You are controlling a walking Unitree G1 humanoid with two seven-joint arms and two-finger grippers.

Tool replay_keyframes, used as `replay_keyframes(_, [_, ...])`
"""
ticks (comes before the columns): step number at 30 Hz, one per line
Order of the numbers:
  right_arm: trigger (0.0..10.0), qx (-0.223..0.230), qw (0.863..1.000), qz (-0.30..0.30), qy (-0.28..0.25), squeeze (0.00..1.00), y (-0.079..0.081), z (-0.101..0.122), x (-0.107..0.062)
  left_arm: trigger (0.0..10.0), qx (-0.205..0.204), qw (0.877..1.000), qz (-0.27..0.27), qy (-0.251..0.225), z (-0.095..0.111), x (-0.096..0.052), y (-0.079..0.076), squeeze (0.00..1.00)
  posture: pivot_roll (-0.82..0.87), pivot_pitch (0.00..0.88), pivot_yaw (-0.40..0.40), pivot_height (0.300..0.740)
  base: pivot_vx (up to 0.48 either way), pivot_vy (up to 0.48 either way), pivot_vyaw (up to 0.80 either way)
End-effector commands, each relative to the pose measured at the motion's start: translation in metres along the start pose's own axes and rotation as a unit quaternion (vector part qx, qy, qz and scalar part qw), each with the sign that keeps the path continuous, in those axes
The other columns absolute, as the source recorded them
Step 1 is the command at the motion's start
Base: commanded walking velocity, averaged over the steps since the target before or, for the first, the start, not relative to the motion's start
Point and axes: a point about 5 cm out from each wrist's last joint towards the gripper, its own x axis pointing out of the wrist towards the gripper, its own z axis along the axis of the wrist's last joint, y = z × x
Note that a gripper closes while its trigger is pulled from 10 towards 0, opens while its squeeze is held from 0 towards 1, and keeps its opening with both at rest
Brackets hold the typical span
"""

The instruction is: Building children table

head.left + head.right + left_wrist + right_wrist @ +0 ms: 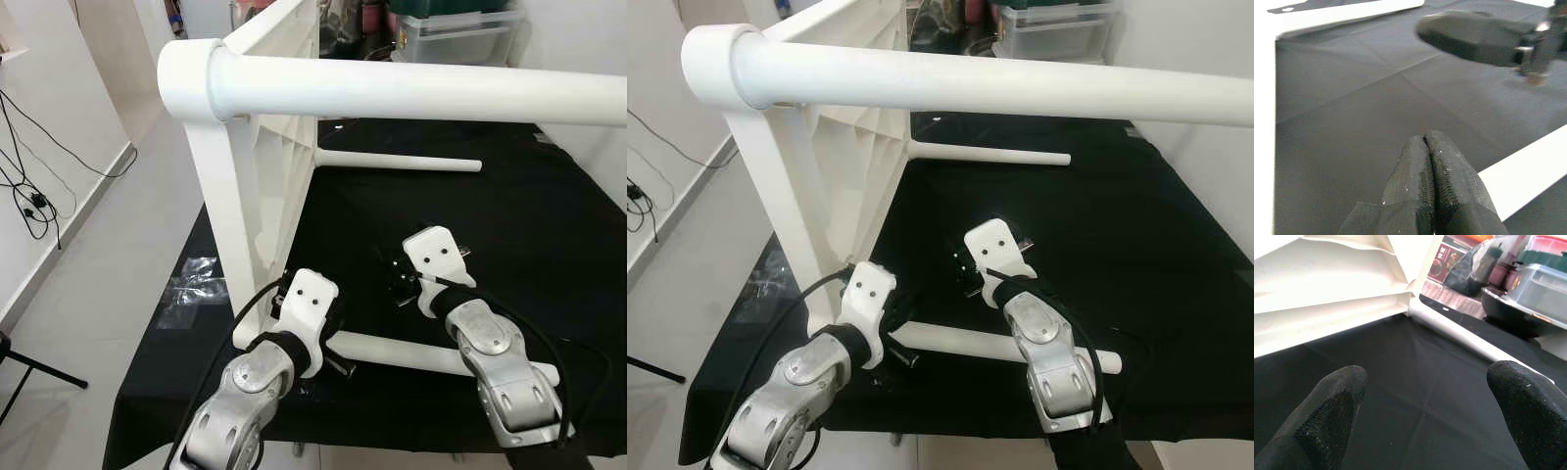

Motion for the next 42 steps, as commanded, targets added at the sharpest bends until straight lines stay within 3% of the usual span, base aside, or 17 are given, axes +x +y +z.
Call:
replay_keyframes(1, [10.0, 0.001, 1.0, 0.001, 0.0, 0.0, 0.003, -0.001, 0.002, 10.0, 0.01, 1.0, 0.017, 0.016, -0.005, 0.0, 0.006, 0.0, -0.05, 0.068, 0.021, 0.74, 0.0, 0.0, 0.0])
replay_keyframes(5, [10.0, 0.002, 1.0, -0.005, 0.007, 0.0, 0.002, -0.003, 0.002, 10.0, 0.021, 0.999, 0.038, 0.03, -0.008, 0.0, 0.011, 0.0, -0.05, 0.069, 0.021, 0.74, -0.48, 0.0, 0.0])
replay_keyframes(15, [10.0, -0.017, 0.999, -0.011, 0.029, 0.0, -0.002, -0.009, 0.001, 10.0, 0.032, 0.998, 0.055, 0.01, -0.001, 0.004, 0.012, 0.0, -0.05, 0.07, 0.017, 0.74, 0.0, 0.0, 0.0])
replay_keyframes(22, [10.0, -0.019, 0.999, -0.014, 0.031, 0.0, -0.004, -0.009, 0.0, 10.0, 0.044, 0.997, 0.064, -0.008, 0.004, 0.009, 0.016, 0.0, -0.05, 0.069, 0.015, 0.74, 0.0, 0.0, 0.8])
replay_keyframes(25, [10.0, -0.001, 0.999, -0.041, 0.025, 0.0, -0.009, -0.008, 0.0, 10.0, 0.044, 0.997, 0.053, -0.019, 0.006, 0.012, 0.016, 0.0, -0.06, 0.07, 0.015, 0.74, 0.0, 0.0, 0.53])
replay_keyframes(31, [10.0, -0.01, 0.996, -0.069, 0.049, 0.0, -0.013, -0.012, 0.003, 10.0, 0.036, 0.998, 0.028, -0.048, 0.012, 0.02, 0.017, 0.0, -0.06, 0.07, 0.013, 0.74, 0.0, 0.0, 0.0])
replay_keyframes(36, [10.0, 0.0, 0.996, -0.069, 0.051, 0.0, -0.015, -0.012, 0.001, 10.0, -0.01, 0.997, 0.008, -0.078, 0.02, 0.031, 0.023, 0.0, -0.07, 0.071, 0.013, 0.74, 0.0, 0.0, 0.0])
replay_keyframes(38, [10.0, 0.001, 0.996, -0.071, 0.051, 0.0, -0.016, -0.012, 0.001, 10.0, -0.025, 0.994, -0.042, -0.098, 0.026, 0.036, 0.018, 0.0, -0.08, 0.071, 0.014, 0.74, 0.0, -0.163, 0.0])
replay_keyframes(42, [10.0, 0.001, 0.996, -0.074, 0.052, 0.0, -0.016, -0.012, 0.001, 10.0, -0.037, 0.989, -0.081, -0.116, 0.033, 0.038, 0.012, 0.0, -0.08, 0.071, 0.014, 0.74, 0.0, -0.353, 0.0])
